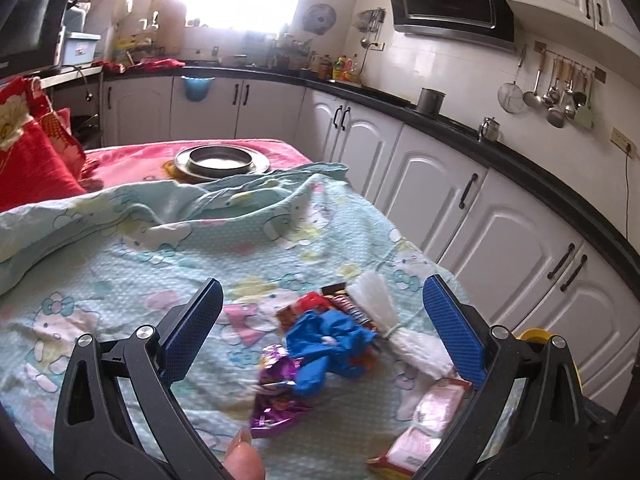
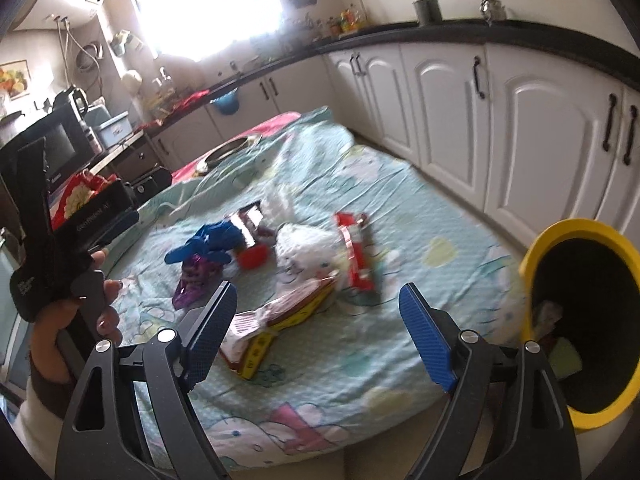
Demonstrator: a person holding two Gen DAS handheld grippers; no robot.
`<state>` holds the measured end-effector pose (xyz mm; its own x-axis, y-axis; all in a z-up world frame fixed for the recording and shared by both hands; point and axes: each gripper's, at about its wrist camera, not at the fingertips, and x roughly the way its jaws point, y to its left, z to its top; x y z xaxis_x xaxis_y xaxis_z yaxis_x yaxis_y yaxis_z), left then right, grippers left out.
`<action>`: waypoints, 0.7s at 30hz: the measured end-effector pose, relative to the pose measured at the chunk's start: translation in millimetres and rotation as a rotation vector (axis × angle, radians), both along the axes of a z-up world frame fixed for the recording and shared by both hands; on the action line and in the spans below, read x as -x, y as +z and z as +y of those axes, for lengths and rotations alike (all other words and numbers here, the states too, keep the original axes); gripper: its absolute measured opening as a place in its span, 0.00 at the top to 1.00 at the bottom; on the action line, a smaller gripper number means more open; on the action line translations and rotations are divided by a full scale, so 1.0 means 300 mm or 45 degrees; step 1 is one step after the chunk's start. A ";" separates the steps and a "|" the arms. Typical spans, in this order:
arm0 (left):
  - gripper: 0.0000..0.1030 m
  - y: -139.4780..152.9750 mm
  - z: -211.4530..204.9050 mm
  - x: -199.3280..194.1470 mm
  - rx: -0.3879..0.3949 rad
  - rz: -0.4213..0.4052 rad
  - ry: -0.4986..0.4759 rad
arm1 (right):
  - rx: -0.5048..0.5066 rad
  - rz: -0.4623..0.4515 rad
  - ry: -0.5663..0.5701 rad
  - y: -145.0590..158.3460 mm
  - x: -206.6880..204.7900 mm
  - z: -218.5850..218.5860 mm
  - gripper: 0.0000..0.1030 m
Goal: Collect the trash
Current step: 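Move both open tools back toward the remaining trash on the bed, then grasp the blue glove with the left tool while the right tool grasps the white-red snack bag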
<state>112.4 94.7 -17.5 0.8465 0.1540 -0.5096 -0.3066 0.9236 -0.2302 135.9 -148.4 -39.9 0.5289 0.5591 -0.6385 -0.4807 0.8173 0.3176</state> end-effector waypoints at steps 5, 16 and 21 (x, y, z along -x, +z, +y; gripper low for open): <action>0.13 -0.029 0.033 0.019 0.011 0.024 -0.014 | 0.001 0.106 0.045 -0.055 -0.030 0.084 0.22; 0.38 -0.109 0.056 0.005 0.069 0.125 -0.123 | 0.016 0.221 0.054 -0.155 -0.071 0.186 0.27; 0.44 -0.143 0.052 -0.009 0.110 0.165 -0.170 | 0.007 0.234 0.047 -0.178 -0.073 0.190 0.32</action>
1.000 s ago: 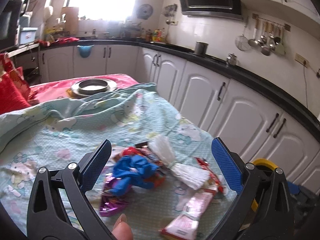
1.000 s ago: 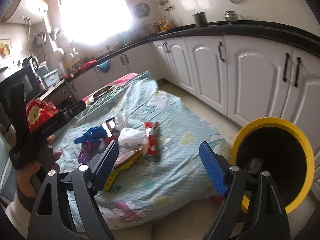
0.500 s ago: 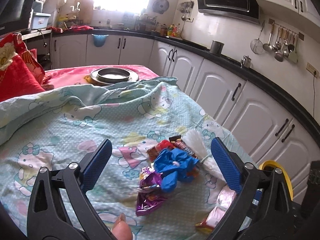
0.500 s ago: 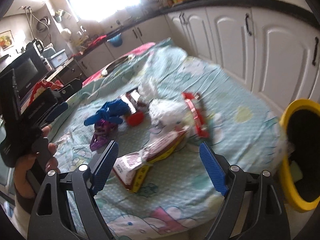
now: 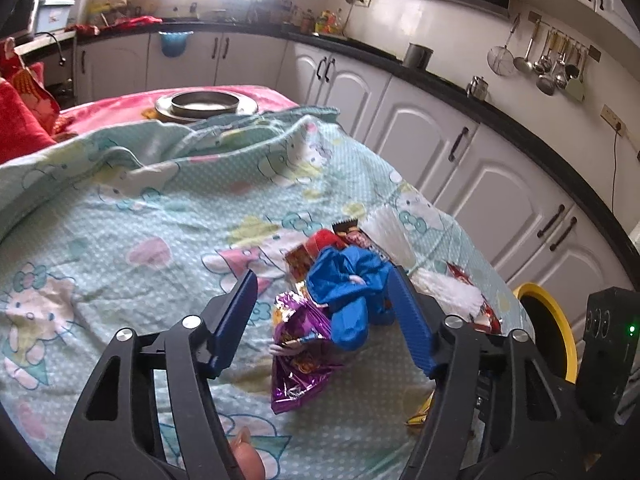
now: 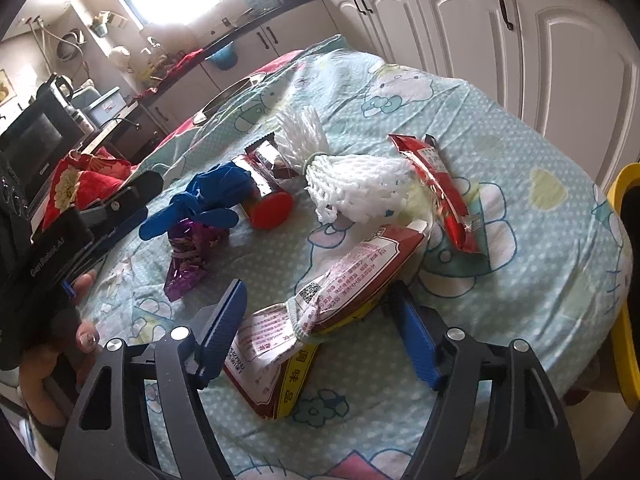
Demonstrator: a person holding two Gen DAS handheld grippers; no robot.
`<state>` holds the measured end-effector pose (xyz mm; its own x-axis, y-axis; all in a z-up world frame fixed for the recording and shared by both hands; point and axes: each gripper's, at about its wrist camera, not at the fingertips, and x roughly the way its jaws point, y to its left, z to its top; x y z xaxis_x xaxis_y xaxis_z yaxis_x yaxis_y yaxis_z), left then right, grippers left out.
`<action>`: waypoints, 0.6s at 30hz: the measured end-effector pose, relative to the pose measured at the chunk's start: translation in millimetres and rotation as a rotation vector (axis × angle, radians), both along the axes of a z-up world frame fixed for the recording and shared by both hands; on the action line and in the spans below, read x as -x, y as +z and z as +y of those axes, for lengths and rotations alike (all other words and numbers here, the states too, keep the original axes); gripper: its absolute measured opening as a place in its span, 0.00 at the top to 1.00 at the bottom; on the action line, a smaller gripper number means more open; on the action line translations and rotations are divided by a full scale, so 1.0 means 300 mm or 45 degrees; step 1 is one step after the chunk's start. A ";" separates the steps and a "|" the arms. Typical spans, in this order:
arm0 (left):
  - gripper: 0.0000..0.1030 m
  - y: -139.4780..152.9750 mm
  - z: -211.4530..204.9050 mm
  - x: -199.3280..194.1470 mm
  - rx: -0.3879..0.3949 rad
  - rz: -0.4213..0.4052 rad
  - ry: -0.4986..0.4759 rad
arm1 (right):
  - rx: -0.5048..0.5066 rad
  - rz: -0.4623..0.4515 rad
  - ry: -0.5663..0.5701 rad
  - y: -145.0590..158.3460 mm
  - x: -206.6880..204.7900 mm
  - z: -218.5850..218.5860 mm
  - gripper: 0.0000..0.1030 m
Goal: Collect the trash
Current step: 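Grasp the blue glove with the left tool while the right tool grasps the white-red snack bag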
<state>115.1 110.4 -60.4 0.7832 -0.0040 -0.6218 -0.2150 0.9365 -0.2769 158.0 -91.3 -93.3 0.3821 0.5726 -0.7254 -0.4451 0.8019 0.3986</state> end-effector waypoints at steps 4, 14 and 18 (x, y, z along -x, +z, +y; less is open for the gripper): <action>0.48 -0.016 -0.011 -0.008 0.010 0.020 -0.031 | -0.004 -0.004 0.003 -0.007 -0.005 0.002 0.35; 0.82 -0.040 -0.026 -0.026 0.046 0.074 -0.088 | -0.042 0.022 0.013 -0.016 -0.011 -0.022 0.55; 0.89 -0.031 -0.032 -0.024 0.037 0.070 -0.101 | -0.067 0.029 0.028 -0.011 -0.007 -0.032 0.64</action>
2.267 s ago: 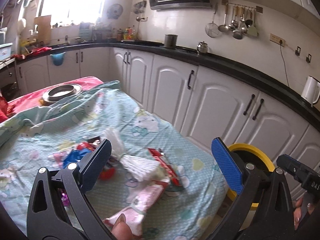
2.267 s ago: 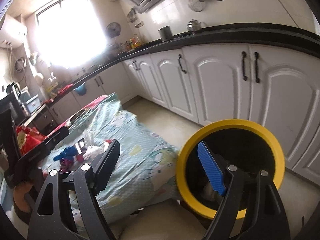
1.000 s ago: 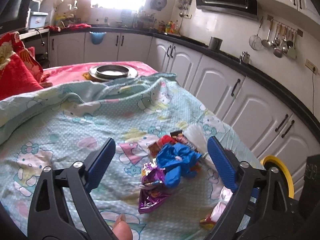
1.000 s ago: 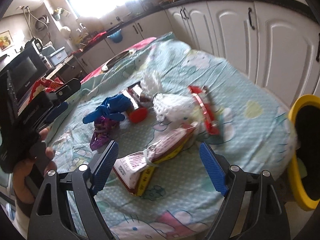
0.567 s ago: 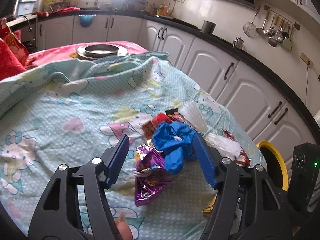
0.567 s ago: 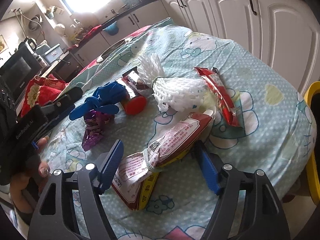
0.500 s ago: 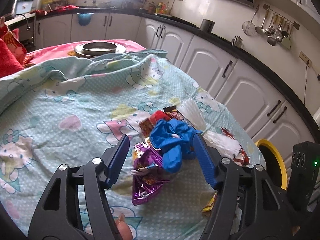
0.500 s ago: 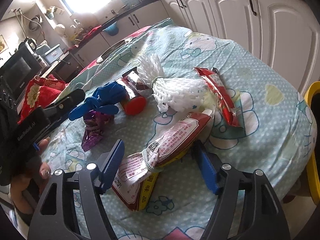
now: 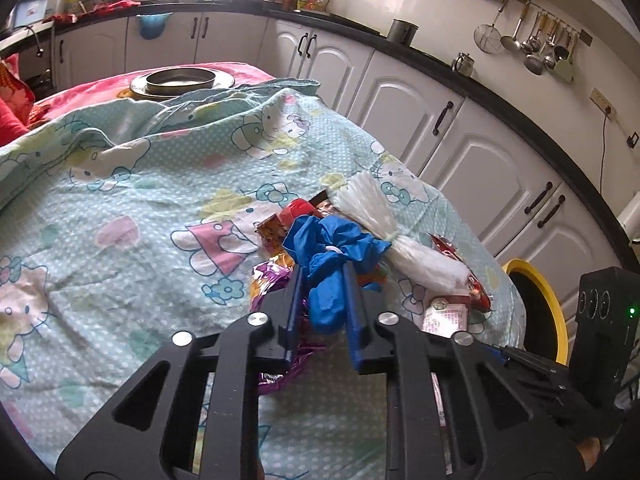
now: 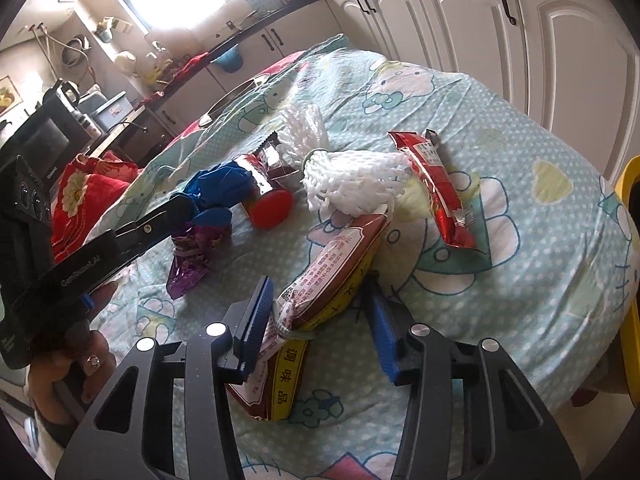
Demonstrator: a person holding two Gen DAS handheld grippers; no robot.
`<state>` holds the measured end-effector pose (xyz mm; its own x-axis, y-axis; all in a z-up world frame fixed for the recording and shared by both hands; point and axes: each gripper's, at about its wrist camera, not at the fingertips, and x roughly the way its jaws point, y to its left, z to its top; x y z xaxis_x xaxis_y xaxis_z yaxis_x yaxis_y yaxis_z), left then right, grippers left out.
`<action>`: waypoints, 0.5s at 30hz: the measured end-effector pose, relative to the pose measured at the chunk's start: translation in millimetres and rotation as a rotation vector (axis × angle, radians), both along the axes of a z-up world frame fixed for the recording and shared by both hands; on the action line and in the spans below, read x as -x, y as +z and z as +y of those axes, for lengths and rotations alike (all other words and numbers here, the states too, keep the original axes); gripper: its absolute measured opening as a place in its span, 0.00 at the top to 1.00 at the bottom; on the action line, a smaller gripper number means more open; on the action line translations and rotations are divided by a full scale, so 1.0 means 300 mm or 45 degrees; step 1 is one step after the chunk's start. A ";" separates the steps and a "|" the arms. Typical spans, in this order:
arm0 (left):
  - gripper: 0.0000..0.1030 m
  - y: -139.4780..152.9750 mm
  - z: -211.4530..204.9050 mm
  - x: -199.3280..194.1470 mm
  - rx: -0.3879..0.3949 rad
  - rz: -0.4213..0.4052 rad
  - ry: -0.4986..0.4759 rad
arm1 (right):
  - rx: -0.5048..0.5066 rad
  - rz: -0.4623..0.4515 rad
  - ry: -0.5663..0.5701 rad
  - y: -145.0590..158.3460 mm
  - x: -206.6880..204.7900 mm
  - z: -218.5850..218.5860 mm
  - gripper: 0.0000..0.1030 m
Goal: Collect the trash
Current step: 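Grasp the blue glove with the left tool while the right tool grasps the white-red snack bag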
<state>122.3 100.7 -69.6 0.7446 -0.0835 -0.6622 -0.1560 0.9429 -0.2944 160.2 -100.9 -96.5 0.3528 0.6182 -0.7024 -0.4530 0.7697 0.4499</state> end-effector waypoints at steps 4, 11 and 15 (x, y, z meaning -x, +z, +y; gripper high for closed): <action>0.91 0.017 -0.002 0.005 -0.009 -0.011 -0.007 | -0.017 0.016 0.044 0.008 0.018 -0.003 0.73; 0.93 0.068 -0.002 0.028 -0.008 -0.051 -0.015 | 0.017 -0.065 0.119 0.054 0.071 0.002 0.77; 0.93 0.110 0.000 0.045 -0.003 -0.091 -0.013 | 0.016 -0.113 0.134 0.091 0.091 -0.015 0.78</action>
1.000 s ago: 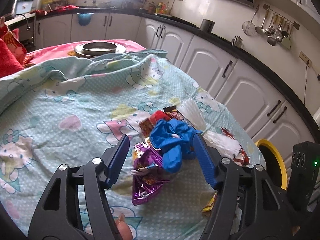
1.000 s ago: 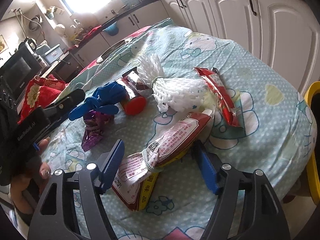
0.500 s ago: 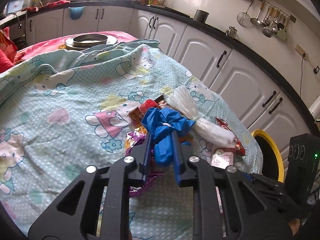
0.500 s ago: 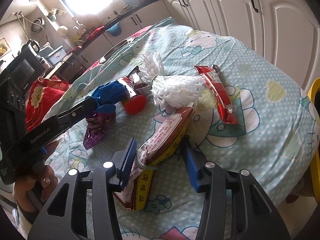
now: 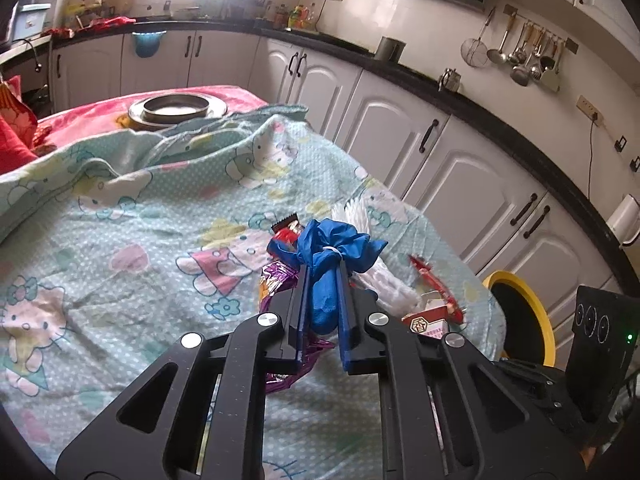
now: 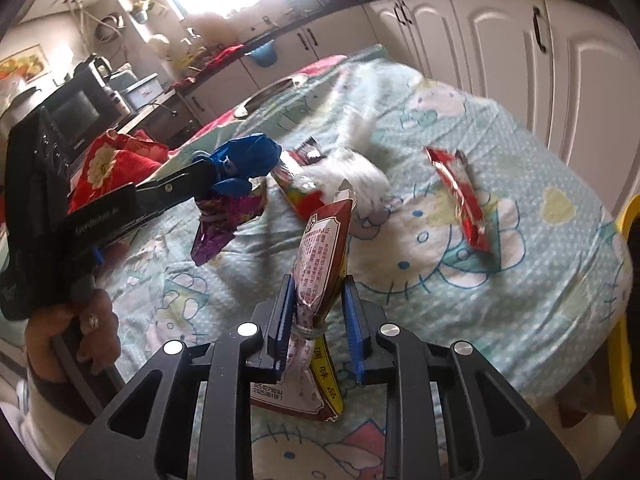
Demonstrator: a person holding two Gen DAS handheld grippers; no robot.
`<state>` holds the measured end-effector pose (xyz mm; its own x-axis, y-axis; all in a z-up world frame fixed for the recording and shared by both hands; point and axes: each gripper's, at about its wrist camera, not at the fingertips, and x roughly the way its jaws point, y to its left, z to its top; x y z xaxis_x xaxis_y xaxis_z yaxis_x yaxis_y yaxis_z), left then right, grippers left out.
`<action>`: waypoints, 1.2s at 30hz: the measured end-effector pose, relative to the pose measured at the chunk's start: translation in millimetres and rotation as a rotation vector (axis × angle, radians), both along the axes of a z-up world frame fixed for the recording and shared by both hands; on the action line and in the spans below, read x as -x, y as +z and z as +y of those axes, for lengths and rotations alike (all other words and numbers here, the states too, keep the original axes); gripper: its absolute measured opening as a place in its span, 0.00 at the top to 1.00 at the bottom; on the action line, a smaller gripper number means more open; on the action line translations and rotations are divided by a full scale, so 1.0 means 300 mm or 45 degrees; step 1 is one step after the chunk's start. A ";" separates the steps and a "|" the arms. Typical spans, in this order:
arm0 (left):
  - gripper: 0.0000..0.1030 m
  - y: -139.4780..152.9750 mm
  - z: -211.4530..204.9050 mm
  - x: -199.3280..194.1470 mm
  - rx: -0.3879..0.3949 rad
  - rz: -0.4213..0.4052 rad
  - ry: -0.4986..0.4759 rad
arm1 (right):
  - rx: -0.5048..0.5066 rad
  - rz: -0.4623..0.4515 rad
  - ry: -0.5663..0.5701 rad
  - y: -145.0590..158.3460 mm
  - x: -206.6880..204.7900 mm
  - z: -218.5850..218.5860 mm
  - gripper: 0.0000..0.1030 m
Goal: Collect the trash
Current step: 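Grasp the blue glove with the left tool while the right tool grasps the white-red snack bag, then carry both items over the yellow bin and open both tools to drop them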
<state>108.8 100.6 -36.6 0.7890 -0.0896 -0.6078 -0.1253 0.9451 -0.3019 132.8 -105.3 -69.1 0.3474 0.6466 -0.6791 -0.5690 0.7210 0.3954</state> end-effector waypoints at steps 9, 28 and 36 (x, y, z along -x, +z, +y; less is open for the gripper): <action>0.93 0.053 -0.050 0.018 -0.023 -0.052 -0.033 | -0.036 -0.055 -0.035 0.065 0.000 -0.074 0.78; 0.93 0.092 -0.041 0.022 0.169 -0.111 -0.066 | -0.118 -0.114 -0.132 0.156 -0.044 -0.201 0.78; 0.93 0.104 -0.115 0.004 0.124 -0.109 -0.125 | -0.137 -0.132 -0.174 0.179 -0.056 -0.270 0.78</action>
<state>107.8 66.2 -5.6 0.8221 -0.2238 -0.5234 -0.0040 0.9172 -0.3984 149.6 -186.3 -15.3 0.5011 0.6557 -0.5647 -0.5104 0.7509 0.4190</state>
